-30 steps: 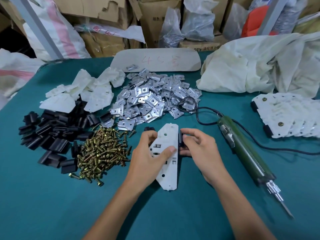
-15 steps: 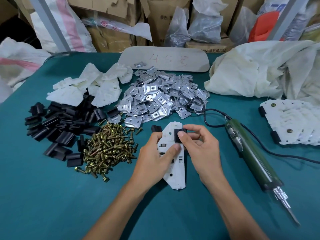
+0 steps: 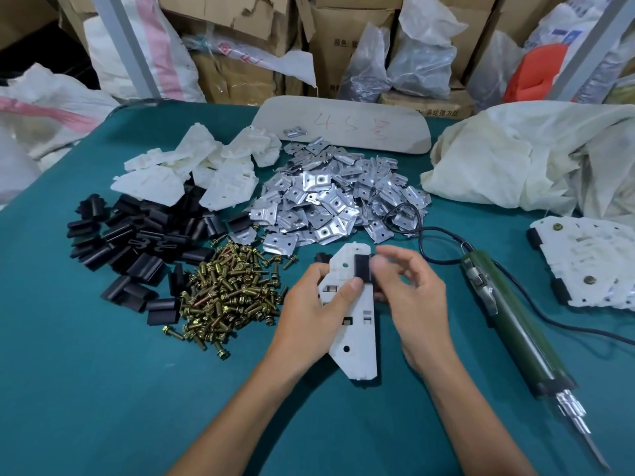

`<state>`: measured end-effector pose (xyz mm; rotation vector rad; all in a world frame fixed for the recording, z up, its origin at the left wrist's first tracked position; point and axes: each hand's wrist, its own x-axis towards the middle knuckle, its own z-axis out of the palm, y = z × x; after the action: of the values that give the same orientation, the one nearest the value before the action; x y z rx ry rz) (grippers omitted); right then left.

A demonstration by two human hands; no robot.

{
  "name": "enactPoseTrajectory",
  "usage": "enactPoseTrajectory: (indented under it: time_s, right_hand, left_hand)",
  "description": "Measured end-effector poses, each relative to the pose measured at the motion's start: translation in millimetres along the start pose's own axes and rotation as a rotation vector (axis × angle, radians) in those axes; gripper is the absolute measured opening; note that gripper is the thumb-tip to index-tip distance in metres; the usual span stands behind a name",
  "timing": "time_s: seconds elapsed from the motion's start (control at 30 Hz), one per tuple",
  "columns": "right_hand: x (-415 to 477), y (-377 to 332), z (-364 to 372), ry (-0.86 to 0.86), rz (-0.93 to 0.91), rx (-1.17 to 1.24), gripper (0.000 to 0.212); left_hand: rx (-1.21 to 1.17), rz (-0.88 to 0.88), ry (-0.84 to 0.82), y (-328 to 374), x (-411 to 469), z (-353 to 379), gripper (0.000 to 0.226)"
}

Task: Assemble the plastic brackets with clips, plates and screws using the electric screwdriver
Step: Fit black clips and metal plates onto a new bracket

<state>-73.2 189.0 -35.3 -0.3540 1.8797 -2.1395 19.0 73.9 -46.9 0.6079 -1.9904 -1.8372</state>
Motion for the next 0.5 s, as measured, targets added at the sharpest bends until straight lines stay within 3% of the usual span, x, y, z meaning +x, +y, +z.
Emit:
enactPoseTrajectory:
  time_s: [0.07,0.1,0.17,0.23,0.33,0.43,0.5]
  right_hand:
    - [6.7,-1.8,0.6,0.014,0.077,0.132,0.017]
    - [11.7,-1.5,1.0,0.017,0.048,0.068,0.017]
    - [22.5,2.7,4.5,-0.055,-0.122,-0.314,0.016]
    - [28.6,9.5,14.6,-0.238,-0.278,-0.725,0.025]
    - [31.1,20.0,32.1,-0.396,-0.430,-1.057,0.026]
    - [31.5,15.5,31.7,-0.326,-0.379,-1.034,0.018]
    - [29.8,7.8,21.2,-0.198,-0.231,-0.823,0.021]
  left_hand:
    - [-0.177,-0.056,-0.004,5.7,1.9,-4.2,0.027]
    - [-0.281,-0.091,-0.001,8.3,3.8,-7.9,0.031]
    - [-0.415,-0.129,0.029,13.5,8.4,-17.2,0.041]
    - [-0.447,-0.119,0.078,15.9,11.1,-24.7,0.042]
    - [-0.398,-0.078,0.153,14.2,11.6,-28.1,0.034]
    - [-0.375,-0.053,0.190,10.6,12.5,-29.2,0.031]
    - [-0.372,-0.064,0.204,8.3,13.5,-30.8,0.034]
